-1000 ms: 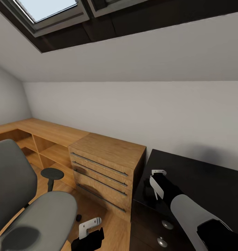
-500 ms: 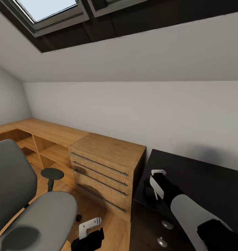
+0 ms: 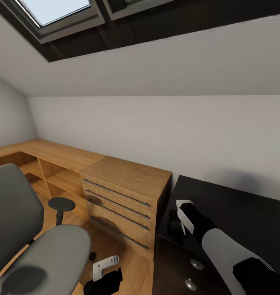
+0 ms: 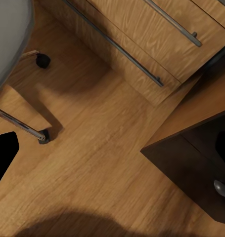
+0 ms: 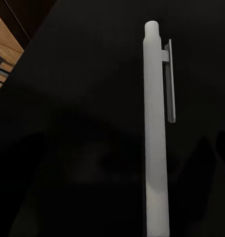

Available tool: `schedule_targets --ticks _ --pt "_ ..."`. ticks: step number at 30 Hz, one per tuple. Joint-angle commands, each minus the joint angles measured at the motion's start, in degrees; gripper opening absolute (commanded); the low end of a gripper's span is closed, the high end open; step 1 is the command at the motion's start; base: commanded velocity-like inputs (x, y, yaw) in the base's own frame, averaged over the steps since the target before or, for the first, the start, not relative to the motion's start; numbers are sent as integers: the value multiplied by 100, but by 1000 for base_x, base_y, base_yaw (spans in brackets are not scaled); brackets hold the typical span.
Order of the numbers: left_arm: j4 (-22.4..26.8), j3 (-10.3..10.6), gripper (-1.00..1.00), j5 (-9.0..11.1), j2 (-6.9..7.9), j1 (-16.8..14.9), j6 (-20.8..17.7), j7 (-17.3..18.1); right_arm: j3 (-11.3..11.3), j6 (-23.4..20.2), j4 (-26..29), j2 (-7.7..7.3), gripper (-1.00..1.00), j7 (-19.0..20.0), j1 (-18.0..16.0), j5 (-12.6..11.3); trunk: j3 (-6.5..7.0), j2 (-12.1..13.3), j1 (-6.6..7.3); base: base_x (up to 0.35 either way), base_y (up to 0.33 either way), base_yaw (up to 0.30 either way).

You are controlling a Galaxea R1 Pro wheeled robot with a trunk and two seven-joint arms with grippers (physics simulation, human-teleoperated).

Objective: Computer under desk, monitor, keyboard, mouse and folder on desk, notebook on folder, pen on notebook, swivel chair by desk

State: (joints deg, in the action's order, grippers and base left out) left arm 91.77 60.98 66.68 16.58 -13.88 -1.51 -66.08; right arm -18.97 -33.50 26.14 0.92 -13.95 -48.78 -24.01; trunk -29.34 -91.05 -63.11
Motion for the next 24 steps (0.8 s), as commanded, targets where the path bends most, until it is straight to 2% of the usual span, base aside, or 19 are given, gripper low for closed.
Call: schedule_targets --ticks 1,6,7,24 --pt "2 10 100 15 3 -9 -16 -22 -42 -39 -74 -4 100 -21 0 -148 -8 -3 0 0 0 0" --pt "0 12 100 17 3 -11 -16 -19 -39 -42 -74 -4 100 -20 0 -148 -8 -3 0 0 0 0" --pt "-1 13 100 18 3 -11 -16 -19 -39 -42 -74 -4 -100 -20 0 -148 -8 -3 0 0 0 0" --pt "-1 27 100 28 -4 -9 -16 -17 -45 -39 -74 5 -100 -20 0 -148 -8 -3 0 0 0 0"
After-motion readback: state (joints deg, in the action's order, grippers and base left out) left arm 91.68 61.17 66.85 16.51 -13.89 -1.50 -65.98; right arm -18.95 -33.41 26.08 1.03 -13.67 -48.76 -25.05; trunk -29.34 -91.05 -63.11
